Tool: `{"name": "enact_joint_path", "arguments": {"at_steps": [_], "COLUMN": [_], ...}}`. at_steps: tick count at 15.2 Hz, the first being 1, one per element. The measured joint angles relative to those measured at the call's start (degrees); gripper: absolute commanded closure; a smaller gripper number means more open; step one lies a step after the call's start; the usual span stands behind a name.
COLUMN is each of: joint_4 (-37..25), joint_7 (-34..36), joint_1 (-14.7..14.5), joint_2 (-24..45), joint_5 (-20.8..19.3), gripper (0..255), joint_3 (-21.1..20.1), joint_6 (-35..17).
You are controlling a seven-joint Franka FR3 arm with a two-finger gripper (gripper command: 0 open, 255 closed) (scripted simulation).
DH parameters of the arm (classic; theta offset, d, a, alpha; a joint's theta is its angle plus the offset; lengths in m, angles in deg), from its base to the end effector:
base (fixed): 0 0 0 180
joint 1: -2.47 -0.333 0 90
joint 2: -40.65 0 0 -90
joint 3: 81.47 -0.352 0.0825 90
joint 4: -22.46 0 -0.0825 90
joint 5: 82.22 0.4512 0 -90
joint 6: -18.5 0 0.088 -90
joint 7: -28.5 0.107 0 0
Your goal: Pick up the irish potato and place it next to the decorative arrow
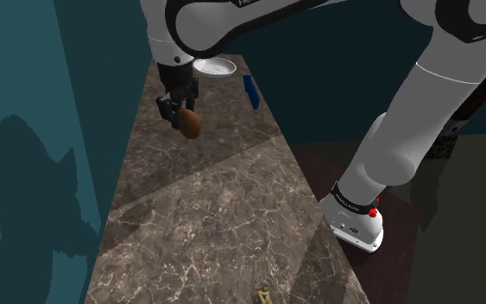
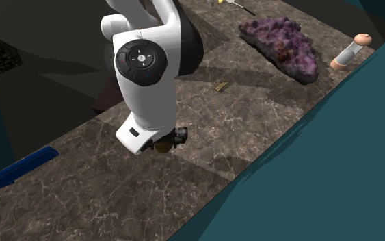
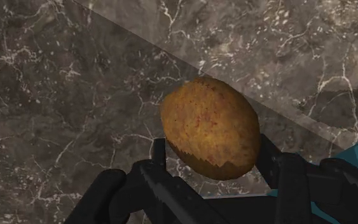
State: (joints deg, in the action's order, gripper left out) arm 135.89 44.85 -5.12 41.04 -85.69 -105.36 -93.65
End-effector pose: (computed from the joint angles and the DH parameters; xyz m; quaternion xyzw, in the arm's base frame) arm 0.5274 0.3178 0.4686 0.9892 0.1433 -0.0023 0.0300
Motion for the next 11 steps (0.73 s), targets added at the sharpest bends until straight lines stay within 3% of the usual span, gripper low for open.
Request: {"name": "enact_joint_path", "arguments": {"at_steps": [11], "joint_4": [13.8], "joint_7": [-16.7], "joint_1": [6.5], "joint_2": [-12.1], "joint_5": [3.1], "gripper": [255], "joint_3": [8.8], "joint_6": [-3.0]}}
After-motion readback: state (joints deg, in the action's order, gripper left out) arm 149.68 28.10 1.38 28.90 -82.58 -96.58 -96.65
